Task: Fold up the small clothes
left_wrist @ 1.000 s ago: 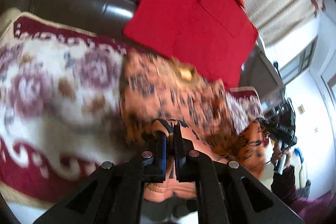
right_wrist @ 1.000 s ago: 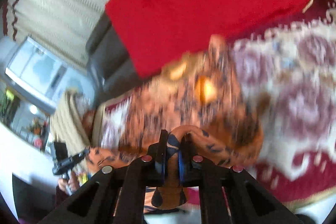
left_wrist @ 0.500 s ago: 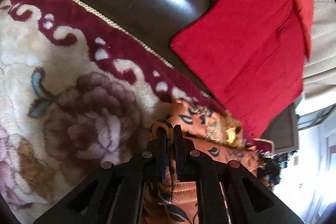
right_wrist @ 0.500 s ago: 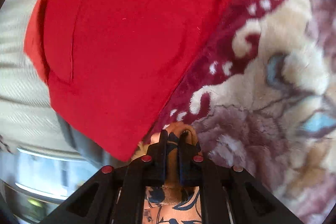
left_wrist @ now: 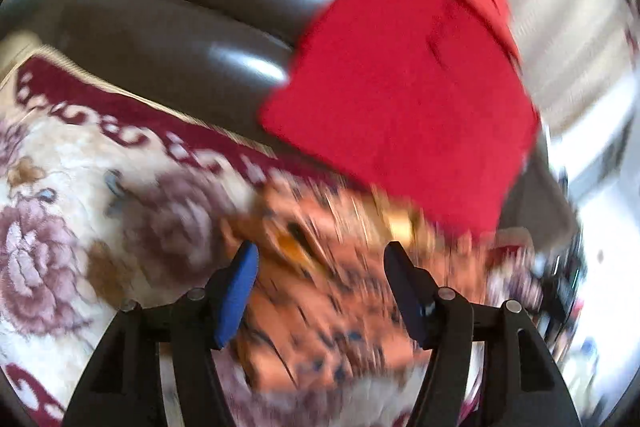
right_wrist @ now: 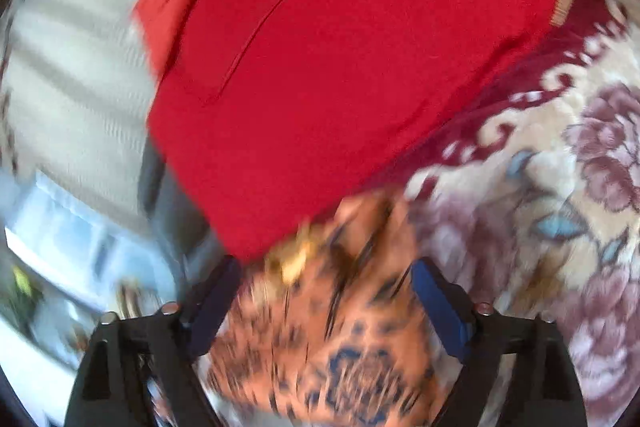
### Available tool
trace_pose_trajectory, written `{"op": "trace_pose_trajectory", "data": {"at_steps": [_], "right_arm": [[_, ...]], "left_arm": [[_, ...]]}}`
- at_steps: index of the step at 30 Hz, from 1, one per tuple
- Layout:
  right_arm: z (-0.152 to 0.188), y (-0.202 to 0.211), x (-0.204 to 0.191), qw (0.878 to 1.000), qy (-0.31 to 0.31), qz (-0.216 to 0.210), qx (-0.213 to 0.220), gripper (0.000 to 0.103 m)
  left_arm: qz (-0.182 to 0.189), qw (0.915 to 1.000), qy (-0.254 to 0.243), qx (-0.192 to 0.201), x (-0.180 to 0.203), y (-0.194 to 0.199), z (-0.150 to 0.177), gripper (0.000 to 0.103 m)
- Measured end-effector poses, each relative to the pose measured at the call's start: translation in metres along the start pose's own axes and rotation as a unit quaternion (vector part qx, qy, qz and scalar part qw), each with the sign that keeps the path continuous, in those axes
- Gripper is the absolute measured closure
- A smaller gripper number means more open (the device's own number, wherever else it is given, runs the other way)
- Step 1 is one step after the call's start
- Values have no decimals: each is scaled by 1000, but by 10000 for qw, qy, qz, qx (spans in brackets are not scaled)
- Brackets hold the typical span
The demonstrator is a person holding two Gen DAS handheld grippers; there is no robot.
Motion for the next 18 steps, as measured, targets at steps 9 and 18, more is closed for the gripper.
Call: {"op": "trace_pose_trajectory", "data": {"at_steps": [9, 18], "right_arm": [[78, -106, -59, 9699, 1634, 419, -1755, 63], [22, -157, -37, 9837, 1470, 905, -513, 64]], "left_arm": [[-219, 9919, -631, -1083, 32, -67, 29, 37], [-234, 9954, 858, -358, -10, -100, -36, 37]]}}
Point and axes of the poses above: each gripper's, at about its wrist camera, not at the fingertips, and y roughly against the way its jaws point, x to its right, z to its underside, the point moved 3 cm from there along -y, roughly the way its jaws point, and after that the axes turned 9 degrees about -z, right-handed, at the moved point
